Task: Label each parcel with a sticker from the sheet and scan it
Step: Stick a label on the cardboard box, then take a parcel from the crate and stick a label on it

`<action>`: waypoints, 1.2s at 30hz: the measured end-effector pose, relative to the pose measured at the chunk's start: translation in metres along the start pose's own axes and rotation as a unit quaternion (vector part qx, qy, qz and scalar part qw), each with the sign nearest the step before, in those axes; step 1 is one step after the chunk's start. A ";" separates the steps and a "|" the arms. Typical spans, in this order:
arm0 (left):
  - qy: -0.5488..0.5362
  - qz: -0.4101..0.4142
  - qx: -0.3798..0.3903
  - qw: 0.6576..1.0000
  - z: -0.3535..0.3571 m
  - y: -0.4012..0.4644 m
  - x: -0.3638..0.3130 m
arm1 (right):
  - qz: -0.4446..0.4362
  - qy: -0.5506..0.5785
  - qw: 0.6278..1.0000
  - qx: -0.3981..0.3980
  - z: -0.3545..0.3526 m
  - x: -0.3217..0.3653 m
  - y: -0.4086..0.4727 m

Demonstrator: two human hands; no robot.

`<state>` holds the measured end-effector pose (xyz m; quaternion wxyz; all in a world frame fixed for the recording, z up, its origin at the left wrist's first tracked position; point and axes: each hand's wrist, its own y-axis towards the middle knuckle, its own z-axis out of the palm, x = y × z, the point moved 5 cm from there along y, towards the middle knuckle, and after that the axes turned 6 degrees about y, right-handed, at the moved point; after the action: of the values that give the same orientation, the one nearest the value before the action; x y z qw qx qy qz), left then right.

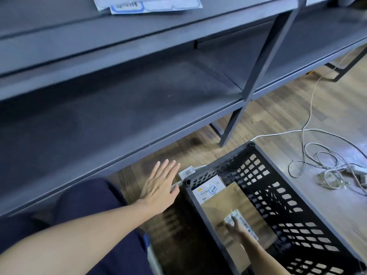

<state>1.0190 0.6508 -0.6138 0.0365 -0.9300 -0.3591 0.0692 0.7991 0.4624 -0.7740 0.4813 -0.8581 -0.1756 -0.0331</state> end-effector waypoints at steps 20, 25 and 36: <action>-0.008 0.146 -0.114 0.983 -0.210 0.026 -0.041 | -0.187 -0.078 0.939 -0.279 -0.223 0.201 -0.161; -0.008 0.152 -0.211 0.966 -0.302 0.008 -0.034 | -0.243 -0.041 0.890 -0.384 -0.280 0.274 -0.262; 0.062 -0.063 -0.321 0.943 -0.428 -0.078 0.147 | -0.463 -0.108 0.760 -0.443 -0.232 0.480 -0.443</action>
<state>1.1418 0.7998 -0.1965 -0.2373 -0.8703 -0.4175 -0.1096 1.1267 0.6078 -0.1805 -0.0490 -0.7876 -0.5683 -0.2332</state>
